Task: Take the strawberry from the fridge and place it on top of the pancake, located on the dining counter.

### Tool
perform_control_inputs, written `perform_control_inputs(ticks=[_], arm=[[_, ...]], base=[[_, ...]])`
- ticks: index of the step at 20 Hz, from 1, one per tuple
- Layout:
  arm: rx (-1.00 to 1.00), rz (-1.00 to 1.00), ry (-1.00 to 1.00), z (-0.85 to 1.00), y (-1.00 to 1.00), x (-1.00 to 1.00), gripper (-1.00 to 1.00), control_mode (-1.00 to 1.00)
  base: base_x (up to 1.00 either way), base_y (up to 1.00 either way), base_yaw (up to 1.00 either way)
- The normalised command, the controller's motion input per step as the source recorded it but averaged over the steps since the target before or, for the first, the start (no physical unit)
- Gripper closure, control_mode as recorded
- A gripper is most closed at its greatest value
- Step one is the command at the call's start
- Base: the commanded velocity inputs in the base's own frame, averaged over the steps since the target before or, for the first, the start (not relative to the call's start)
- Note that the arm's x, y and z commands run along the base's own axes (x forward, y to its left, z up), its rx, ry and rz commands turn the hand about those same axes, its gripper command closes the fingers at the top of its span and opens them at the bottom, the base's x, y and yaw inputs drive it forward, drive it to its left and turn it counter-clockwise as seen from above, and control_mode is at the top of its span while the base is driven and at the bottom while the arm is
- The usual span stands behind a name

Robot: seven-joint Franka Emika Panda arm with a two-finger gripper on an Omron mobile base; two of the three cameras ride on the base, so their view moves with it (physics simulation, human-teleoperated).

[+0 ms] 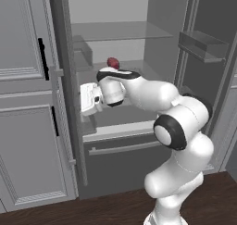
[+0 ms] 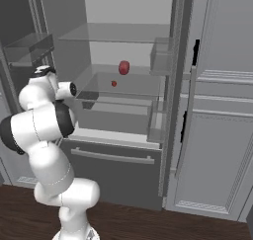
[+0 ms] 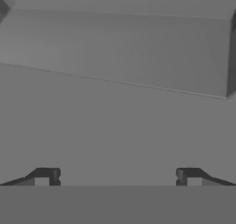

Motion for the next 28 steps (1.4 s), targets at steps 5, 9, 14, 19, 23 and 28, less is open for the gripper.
perform_control_inputs(ticks=[5, 9, 14, 19, 23, 28], arm=[[0.0, 0.0, 0.0, 0.0, -0.68, 0.0, -1.0, -1.0], [0.03, -0.03, 0.0, 0.03, -1.0, -0.01, -1.0, -1.0], [-0.03, -0.02, 0.02, 0.08, -1.0, 0.0, -1.0, -1.0], [-0.25, 0.15, -0.15, -0.01, -1.0, 0.0, -1.0, -1.0], [-0.41, 0.38, -0.41, -0.01, -1.0, -0.07, -1.0, -1.0], [-0.56, 0.43, -0.55, 0.01, -0.97, -0.38, -1.0, -1.0]], base=[[0.0, 0.0, 0.0], [0.0, 0.0, 0.0], [0.0, 0.0, 0.0], [0.0, 0.0, 0.0], [0.0, 0.0, 0.0], [0.0, 0.0, 0.0]])
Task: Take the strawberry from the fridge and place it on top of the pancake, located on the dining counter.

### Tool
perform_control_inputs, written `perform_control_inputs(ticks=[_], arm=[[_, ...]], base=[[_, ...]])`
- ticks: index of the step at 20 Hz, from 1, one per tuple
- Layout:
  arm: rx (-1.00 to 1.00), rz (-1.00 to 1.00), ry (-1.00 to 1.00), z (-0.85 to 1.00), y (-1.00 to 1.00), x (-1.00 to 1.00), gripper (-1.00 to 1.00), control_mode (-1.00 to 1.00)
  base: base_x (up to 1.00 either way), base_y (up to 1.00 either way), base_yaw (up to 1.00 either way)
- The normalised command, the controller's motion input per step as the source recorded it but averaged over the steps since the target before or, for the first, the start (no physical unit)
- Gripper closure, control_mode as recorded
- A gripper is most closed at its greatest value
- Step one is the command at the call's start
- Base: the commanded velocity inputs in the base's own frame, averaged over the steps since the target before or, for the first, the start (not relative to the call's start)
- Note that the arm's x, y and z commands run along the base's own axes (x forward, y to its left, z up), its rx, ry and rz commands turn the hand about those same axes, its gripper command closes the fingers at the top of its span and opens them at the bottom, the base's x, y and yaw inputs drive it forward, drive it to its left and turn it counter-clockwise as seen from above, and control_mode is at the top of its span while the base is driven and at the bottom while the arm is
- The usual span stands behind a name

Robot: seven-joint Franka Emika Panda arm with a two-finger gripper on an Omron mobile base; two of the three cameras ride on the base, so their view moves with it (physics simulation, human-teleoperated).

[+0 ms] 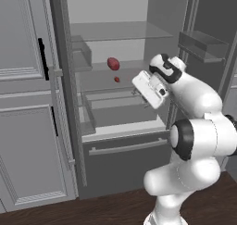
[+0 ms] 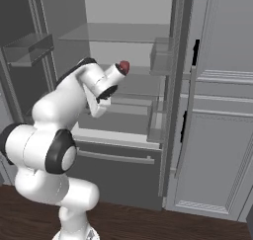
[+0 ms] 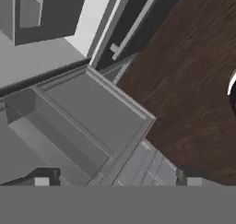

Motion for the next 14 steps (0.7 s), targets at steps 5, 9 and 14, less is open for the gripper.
perform_control_inputs(ticks=[5, 9, 14], arm=[[-0.74, 0.45, -0.56, -0.2, -0.44, -0.82, -1.0, -1.0], [-0.52, 0.37, -0.52, -0.09, -0.03, -1.0, -1.0, -1.0], [-0.1, 0.31, -0.12, -0.06, 0.03, -0.96, -1.0, -1.0]], base=[[0.0, 0.0, 0.0], [0.0, 0.0, 0.0], [0.0, 0.0, 0.0]])
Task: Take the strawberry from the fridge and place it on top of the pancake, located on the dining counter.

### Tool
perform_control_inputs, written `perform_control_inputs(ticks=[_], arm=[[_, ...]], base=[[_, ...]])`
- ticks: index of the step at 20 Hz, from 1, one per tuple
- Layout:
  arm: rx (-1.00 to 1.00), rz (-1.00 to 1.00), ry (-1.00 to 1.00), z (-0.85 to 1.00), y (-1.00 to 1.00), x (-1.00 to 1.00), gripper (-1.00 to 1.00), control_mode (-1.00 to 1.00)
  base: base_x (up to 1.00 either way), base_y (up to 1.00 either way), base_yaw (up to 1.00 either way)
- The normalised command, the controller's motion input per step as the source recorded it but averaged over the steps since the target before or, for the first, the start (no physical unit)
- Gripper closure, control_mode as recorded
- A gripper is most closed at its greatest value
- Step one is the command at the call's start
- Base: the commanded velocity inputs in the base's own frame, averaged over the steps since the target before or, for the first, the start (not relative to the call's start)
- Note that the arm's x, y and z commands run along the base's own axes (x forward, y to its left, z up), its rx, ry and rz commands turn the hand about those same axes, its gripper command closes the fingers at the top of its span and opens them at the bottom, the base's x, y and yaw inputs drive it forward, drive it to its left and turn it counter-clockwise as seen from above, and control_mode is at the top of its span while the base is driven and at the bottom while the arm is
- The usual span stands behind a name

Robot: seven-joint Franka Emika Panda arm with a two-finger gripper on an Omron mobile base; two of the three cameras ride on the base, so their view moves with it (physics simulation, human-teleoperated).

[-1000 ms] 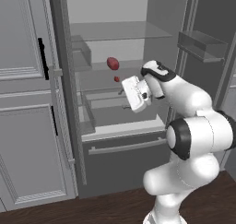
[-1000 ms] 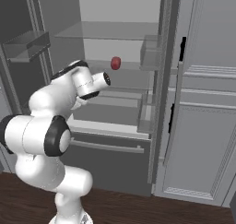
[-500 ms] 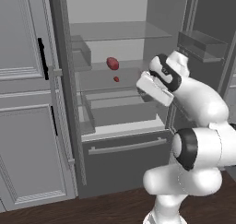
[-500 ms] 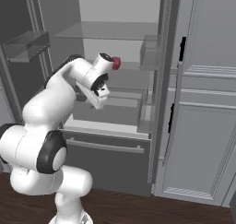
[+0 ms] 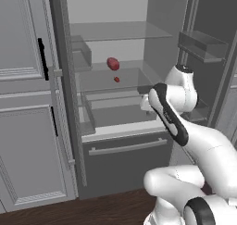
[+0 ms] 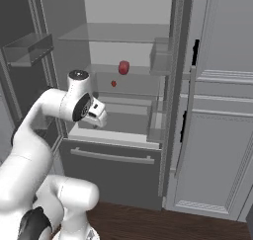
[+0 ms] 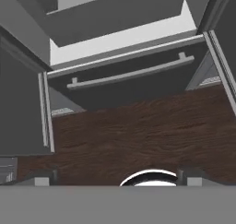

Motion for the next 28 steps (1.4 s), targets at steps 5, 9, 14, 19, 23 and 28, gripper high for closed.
perform_control_inputs(ticks=[5, 9, 14, 19, 23, 28], arm=[[-0.04, 0.15, -0.04, -0.04, 0.24, -0.96, -1.0, -1.0], [-0.37, 0.09, -0.14, -0.08, 0.03, -0.51, -1.0, -1.0], [-0.11, 0.0, -0.09, -0.21, -0.2, -0.47, -1.0, -1.0], [0.07, 0.0, -0.13, -0.03, -0.03, -0.55, -1.0, -1.0], [0.08, 0.0, -0.03, -0.11, 0.0, -0.29, -1.0, -1.0], [-0.03, 0.0, -0.09, -0.36, 0.0, -0.11, -1.0, -1.0]], base=[[0.0, 0.0, 0.0], [0.0, 0.0, 0.0], [0.0, 0.0, 0.0], [0.0, 0.0, 0.0], [0.0, 0.0, 0.0], [0.0, 0.0, 0.0]])
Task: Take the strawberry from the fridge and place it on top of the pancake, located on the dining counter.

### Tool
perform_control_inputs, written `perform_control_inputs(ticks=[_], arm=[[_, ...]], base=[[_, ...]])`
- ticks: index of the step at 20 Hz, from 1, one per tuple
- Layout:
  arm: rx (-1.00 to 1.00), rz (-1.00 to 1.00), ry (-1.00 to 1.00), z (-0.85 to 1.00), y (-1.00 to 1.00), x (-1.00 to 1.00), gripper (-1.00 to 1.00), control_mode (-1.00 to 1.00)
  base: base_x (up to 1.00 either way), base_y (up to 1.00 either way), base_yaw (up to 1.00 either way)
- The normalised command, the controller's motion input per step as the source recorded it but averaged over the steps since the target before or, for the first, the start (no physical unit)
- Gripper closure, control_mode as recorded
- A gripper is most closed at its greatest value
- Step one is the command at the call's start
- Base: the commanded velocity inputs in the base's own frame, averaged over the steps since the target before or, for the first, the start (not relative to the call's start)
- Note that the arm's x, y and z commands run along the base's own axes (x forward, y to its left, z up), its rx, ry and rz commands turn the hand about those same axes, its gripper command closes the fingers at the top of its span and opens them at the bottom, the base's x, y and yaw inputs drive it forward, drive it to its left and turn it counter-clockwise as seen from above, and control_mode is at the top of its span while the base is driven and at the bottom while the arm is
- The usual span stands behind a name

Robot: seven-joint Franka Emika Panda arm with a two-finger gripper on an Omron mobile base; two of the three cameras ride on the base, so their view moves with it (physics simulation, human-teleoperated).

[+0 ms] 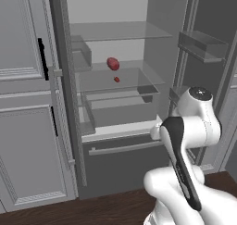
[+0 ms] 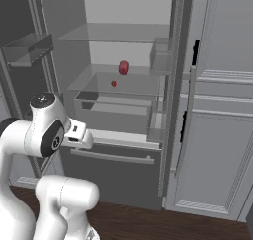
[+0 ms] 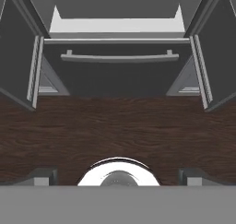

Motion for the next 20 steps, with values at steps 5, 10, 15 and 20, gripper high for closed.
perform_control_inputs(ticks=[5, 10, 15, 20], arm=[[-0.05, 0.0, -0.05, -0.14, 0.0, -0.01, -1.0, -1.0], [0.0, 0.0, 0.0, 0.0, 0.0, 0.0, -1.0, -1.0], [0.0, 0.0, 0.0, 0.0, 0.0, 0.11, -1.0, -1.0], [0.0, 0.0, 0.0, 0.0, 0.0, 0.0, -1.0, 1.0]], base=[[0.0, 0.0, 0.0], [0.0, 0.0, 0.0], [0.0, 0.0, 0.0], [0.69, 0.01, 0.0]])
